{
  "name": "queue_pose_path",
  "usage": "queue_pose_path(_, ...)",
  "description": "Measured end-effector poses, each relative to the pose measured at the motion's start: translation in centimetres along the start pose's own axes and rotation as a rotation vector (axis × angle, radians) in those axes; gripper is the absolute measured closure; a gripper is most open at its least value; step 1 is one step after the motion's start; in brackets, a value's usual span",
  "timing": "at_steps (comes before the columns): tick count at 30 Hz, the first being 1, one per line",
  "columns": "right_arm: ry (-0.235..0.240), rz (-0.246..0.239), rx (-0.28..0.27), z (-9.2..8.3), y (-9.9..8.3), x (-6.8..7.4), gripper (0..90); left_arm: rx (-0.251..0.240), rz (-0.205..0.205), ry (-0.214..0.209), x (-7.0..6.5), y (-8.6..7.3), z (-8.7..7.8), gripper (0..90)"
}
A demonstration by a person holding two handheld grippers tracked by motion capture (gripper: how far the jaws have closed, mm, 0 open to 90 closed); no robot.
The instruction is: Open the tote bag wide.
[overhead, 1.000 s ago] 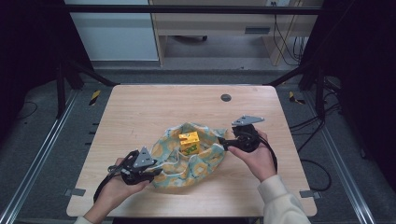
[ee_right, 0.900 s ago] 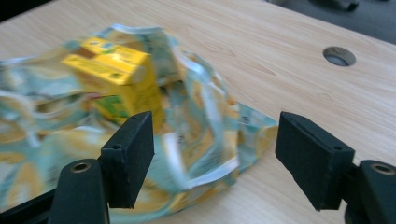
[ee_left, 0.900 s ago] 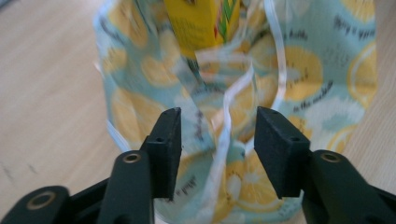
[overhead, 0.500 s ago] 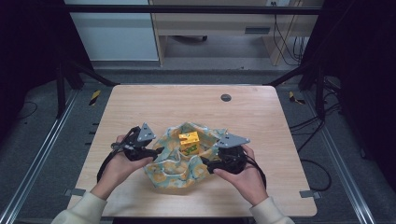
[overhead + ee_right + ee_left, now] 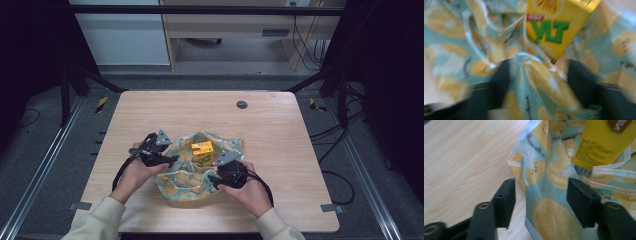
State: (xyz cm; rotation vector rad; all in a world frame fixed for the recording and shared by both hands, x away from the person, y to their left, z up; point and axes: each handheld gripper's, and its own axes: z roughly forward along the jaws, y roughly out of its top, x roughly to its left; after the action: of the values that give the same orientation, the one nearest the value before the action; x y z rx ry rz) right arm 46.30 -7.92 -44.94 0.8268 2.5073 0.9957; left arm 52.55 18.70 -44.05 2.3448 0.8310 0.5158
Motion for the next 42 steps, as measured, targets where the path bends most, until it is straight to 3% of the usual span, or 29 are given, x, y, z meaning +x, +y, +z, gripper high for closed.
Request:
queue_pose_path(1,0.032,-0.004,0.014,0.0,-0.5,0.1,69.0,0.010,-0.002,-0.001,0.0,-0.1,0.2,49.6)
queue_pose_path(2,0.032,-0.004,0.014,0.0,-0.5,0.1,69.0,0.012,-0.005,-0.006,0.0,-0.2,0.3,49.6)
queue_pose_path(5,0.060,-0.003,0.016,-0.2,-1.2,0.3,81.9,0.029,0.004,-0.001,0.0,-0.5,0.7,68.4)
queue_pose_path(6,0.075,-0.002,0.021,-0.4,-1.6,0.4,85.4,0.026,0.001,-0.001,0.0,-0.6,0.8,79.3)
queue_pose_path(9,0.086,0.011,0.026,-0.6,-2.0,0.3,87.2,0.014,-0.020,0.003,0.1,-0.8,1.1,86.3)
queue_pose_path(27,0.107,0.061,0.097,-1.0,-4.4,0.1,88.9,0.043,-0.048,0.058,1.2,-1.5,2.3,89.1)
queue_pose_path(37,0.104,0.070,0.085,-1.7,-5.2,-0.2,89.0,0.034,-0.081,0.074,2.2,-1.7,2.5,89.3)
queue_pose_path(42,0.099,0.077,0.084,-1.9,-5.4,-0.2,89.0,0.038,-0.071,0.088,2.3,-1.8,2.2,89.3)
